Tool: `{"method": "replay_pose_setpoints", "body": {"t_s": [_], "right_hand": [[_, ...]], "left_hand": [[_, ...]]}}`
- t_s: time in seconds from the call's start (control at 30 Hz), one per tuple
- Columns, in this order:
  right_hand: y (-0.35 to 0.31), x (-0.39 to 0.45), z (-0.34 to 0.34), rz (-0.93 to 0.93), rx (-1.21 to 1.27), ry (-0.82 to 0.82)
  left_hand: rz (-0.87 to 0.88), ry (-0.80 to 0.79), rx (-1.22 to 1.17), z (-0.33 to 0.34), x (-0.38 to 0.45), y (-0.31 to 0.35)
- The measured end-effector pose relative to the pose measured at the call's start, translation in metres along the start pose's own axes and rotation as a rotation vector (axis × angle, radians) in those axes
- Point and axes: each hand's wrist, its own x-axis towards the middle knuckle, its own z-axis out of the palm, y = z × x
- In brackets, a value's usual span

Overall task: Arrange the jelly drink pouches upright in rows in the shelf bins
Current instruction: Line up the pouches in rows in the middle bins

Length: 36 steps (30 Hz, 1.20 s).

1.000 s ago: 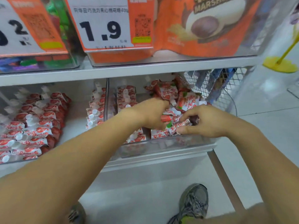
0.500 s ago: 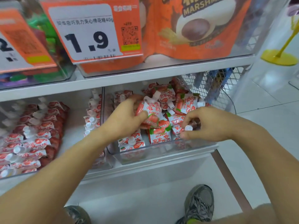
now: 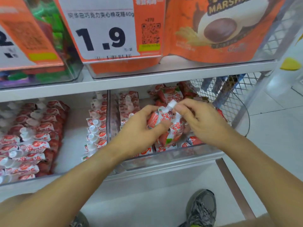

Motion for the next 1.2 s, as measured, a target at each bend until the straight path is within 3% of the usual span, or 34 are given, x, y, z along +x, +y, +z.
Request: {"method": "replay_pose_setpoints", "body": {"t_s": [0.07, 0.2, 0.27, 0.37, 0.43, 0.5, 0.63, 0.7, 0.83, 0.9, 0.97, 1.03, 1.1, 1.2], "right_hand": [[-0.006, 0.002, 0.010, 0.096, 0.155, 0.035], [-0.010, 0.011, 0.008, 0.425, 0.813, -0.037], [0.000, 0.013, 0.001, 0.441, 0.650, -0.093], [0.015, 0.011, 0.009, 0.315, 0.027, -0.323], [0.013, 0.014, 0.026, 0.257, -0.171, -0.469], [0.010, 0.020, 0.042, 0.207, -0.293, -0.508], [0.014, 0.030, 0.039, 0.235, -0.210, -0.470], [0.016, 0.033, 0.028, 0.237, -0.189, -0.377], [0.021, 0.043, 0.004, 0.273, 0.064, 0.152], [0.029, 0.051, -0.001, 0.372, -0.005, 0.356], [0.040, 0.055, 0.001, 0.402, -0.214, 0.354], [0.037, 0.052, 0.006, 0.296, -0.334, 0.280], [0.030, 0.048, 0.008, 0.220, -0.372, 0.195], [0.019, 0.041, -0.013, 0.288, -0.377, -0.027]], "left_hand": [[0.033, 0.023, 0.151, 0.000, -0.006, 0.009], [0.165, 0.261, 0.463, -0.016, -0.012, 0.023], [0.157, 0.324, 0.531, -0.030, -0.015, 0.029], [0.150, 0.376, 0.561, -0.044, -0.019, 0.031], [0.157, 0.377, 0.584, -0.043, -0.020, 0.029], [0.156, 0.371, 0.608, -0.039, -0.021, 0.027], [0.161, 0.364, 0.582, -0.039, -0.022, 0.027], [0.179, 0.351, 0.578, -0.040, -0.022, 0.026], [0.205, 0.331, 0.620, -0.040, -0.021, 0.024], [0.206, 0.336, 0.624, -0.039, -0.022, 0.022], [0.208, 0.341, 0.624, -0.039, -0.021, 0.021], [0.211, 0.338, 0.628, -0.038, -0.021, 0.021], [0.209, 0.333, 0.636, -0.038, -0.020, 0.020], [0.212, 0.324, 0.647, -0.038, -0.020, 0.019]]}}
